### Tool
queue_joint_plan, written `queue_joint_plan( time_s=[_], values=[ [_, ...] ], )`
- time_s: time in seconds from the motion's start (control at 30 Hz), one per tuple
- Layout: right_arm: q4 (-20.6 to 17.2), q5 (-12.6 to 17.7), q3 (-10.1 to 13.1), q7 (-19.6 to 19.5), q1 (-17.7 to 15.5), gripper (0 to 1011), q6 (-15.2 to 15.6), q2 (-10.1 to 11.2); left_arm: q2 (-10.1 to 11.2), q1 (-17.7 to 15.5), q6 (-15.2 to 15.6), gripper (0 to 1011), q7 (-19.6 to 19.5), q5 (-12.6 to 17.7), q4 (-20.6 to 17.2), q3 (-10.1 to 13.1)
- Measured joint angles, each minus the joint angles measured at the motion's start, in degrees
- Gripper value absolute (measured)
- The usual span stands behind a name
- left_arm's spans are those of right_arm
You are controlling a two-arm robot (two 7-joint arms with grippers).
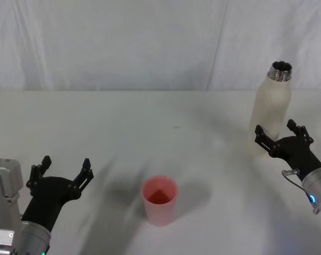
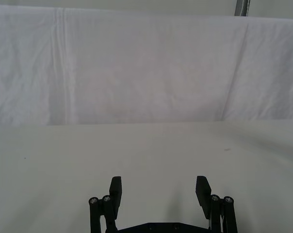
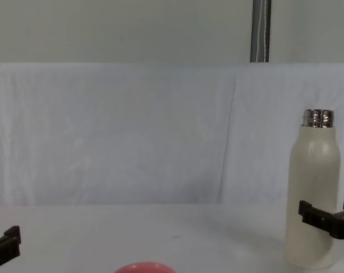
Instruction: Grasp the thermos with one hand and pour water into the cup lid.
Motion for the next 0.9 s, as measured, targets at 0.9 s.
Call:
queue_joint_plan(
  time_s=[0.9],
  values=[
    [7.82,0.22,-1.05,1.13,5.34,1000,-0.26,-0.16,0.00,0.00,0.00,1001,0.00,0.00,0.00,0.00]
  ],
)
